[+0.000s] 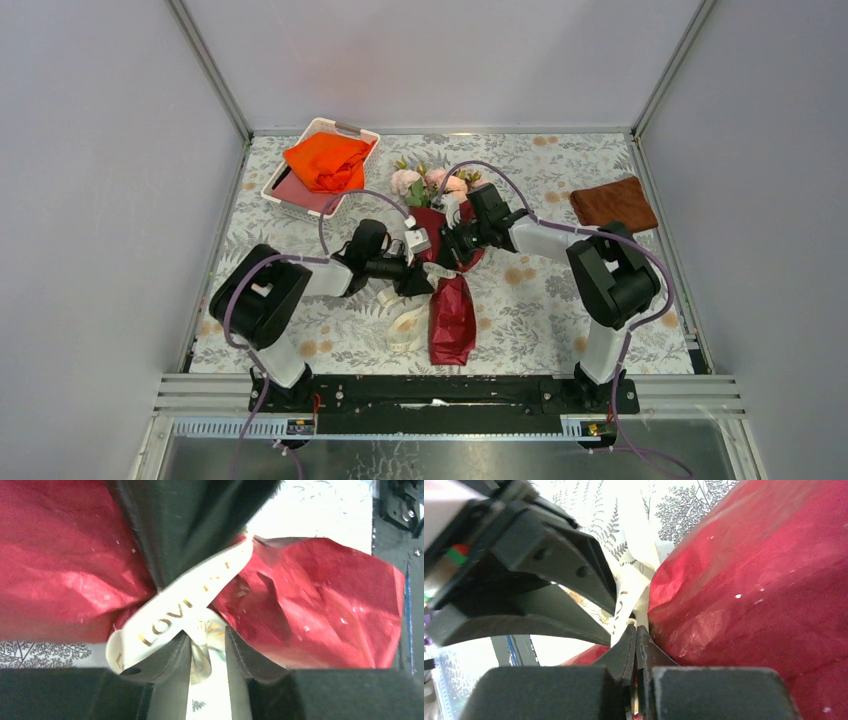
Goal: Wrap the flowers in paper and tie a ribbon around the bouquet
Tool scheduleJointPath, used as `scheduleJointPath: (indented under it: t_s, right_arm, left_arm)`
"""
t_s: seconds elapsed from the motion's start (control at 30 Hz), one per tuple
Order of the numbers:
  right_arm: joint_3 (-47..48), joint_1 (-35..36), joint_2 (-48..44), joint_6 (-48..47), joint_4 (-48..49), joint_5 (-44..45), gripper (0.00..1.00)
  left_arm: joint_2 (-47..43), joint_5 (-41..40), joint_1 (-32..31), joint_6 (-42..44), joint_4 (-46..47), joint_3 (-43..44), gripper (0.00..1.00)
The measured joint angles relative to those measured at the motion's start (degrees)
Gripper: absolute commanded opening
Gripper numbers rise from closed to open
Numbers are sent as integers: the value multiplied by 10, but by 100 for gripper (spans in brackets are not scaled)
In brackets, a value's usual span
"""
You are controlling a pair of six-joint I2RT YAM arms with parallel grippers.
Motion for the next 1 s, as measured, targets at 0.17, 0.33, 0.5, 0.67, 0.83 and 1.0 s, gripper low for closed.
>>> scheduleJointPath:
  t_s: [0.17,0.33,0.5,0.67,0.83,1.0]
  right_arm:
    - [-7,0,-12,5,2,22,0]
    - [-17,0,-22,11,5,33,0]
    - [-26,0,-32,13,10,44,0]
    - [-38,0,-47,14,16,57,0]
    - [-45,0,-57,15,25,65,0]
    - [-49,0,-65,16,31,69,0]
  left_arm:
    - [-64,27,0,113,-75,-8,50]
    - [-108,59,0,195,-137,-7,52]
    - [-163,79,6,267,-233,6,56]
    - [-194,18,6,395,-379,75,70]
    - [-184,-66,-10,488,-505,85,72]
    - [-159,-129,-30,508,-536,81,69]
